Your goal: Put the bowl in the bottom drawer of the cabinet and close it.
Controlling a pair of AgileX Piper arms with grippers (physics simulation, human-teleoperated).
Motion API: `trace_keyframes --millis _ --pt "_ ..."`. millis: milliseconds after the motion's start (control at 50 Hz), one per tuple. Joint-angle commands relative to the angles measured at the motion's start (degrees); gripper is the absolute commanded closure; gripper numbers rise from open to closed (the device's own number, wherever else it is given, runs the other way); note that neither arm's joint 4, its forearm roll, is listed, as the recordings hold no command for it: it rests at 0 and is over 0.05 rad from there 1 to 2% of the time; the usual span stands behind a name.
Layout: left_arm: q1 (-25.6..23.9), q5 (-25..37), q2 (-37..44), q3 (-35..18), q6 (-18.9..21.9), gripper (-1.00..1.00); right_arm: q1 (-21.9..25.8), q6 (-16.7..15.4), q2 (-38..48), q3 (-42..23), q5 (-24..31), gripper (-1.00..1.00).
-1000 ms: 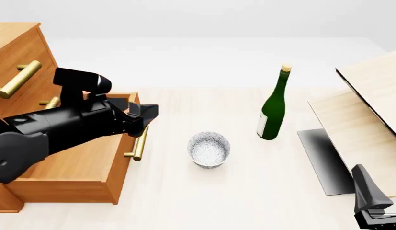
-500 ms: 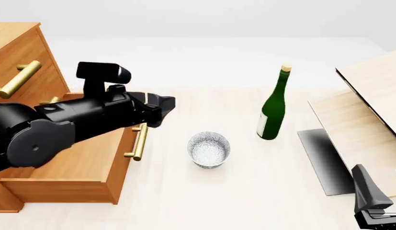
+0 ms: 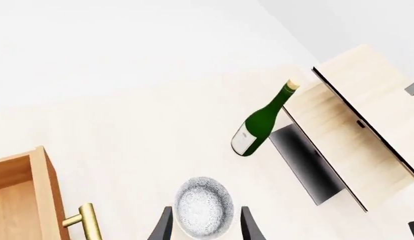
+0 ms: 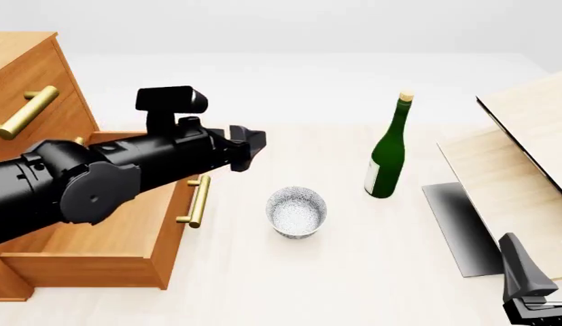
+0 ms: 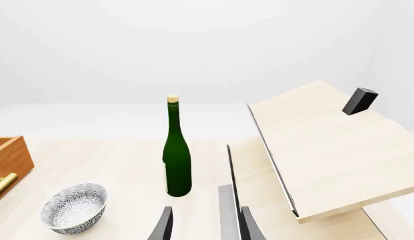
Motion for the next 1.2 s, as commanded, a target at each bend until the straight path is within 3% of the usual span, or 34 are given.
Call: trace_keyframes --millis 20,1200 --pt "0.5 -2.3 3.4 -1.2 -1.6 -1.00 0.0 0.0 0.0 0.0 0.0 -1.00" --pt "3.8 -7.3 18.5 -4.4 -5.7 -1.00 0.0 0.0 0.0 0.0 0.0 -1.00"
